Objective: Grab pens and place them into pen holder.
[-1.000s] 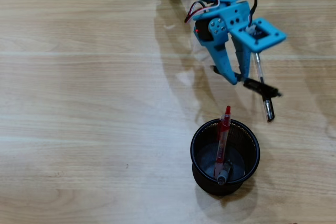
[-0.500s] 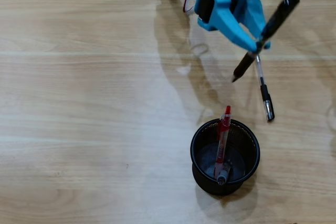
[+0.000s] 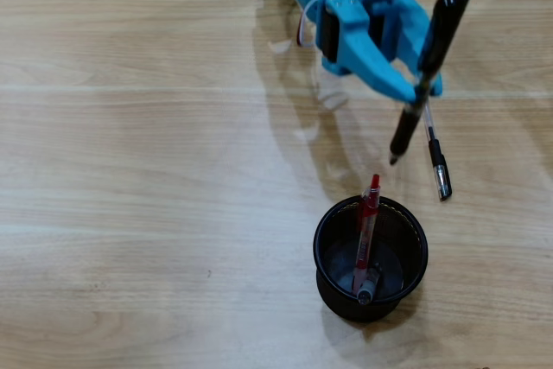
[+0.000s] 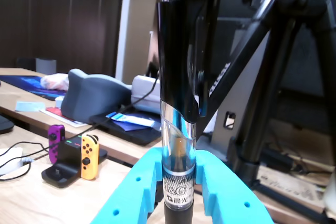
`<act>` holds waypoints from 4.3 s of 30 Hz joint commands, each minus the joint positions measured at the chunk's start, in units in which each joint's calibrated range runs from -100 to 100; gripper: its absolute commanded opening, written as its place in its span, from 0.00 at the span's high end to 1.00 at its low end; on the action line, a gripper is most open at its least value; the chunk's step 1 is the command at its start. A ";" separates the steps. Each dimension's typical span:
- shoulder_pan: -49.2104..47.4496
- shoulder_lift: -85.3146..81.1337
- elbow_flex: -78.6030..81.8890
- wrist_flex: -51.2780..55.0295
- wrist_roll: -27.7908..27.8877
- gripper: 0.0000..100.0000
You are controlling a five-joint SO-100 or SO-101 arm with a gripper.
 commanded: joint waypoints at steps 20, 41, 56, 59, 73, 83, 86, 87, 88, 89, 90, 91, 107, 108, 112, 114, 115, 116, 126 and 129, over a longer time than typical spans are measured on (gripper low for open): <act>4.86 22.41 -17.30 -1.68 -4.47 0.98; 1.05 13.59 -11.17 -0.90 -3.71 0.97; -7.03 -22.87 15.69 39.30 6.55 0.98; -9.21 -27.99 16.77 50.75 9.30 0.98; -19.38 -42.77 26.96 82.87 12.40 0.98; -20.65 -44.20 33.00 82.87 12.40 0.98; -21.47 -43.70 32.55 82.87 12.40 0.98; -21.92 -43.61 32.46 82.87 12.35 0.98; -22.38 -43.61 32.46 82.87 12.29 0.98; -22.92 -43.53 32.46 82.78 12.24 0.98; -23.56 -43.53 32.46 82.18 11.94 0.98; -24.19 -43.53 32.82 80.89 11.23 0.98; -24.65 -27.24 29.75 56.87 -6.15 0.98; -24.46 -25.81 28.31 57.38 -6.96 0.98; -22.65 -19.26 19.48 64.27 -7.67 0.98; -21.65 -15.81 13.35 70.81 -7.67 0.98; -21.11 -14.05 10.01 74.60 -7.67 0.98; -20.74 -12.12 6.41 78.39 -7.67 0.98; -18.74 4.26 -21.44 102.67 -7.67 0.98; -19.02 7.46 -25.05 102.24 -7.67 0.98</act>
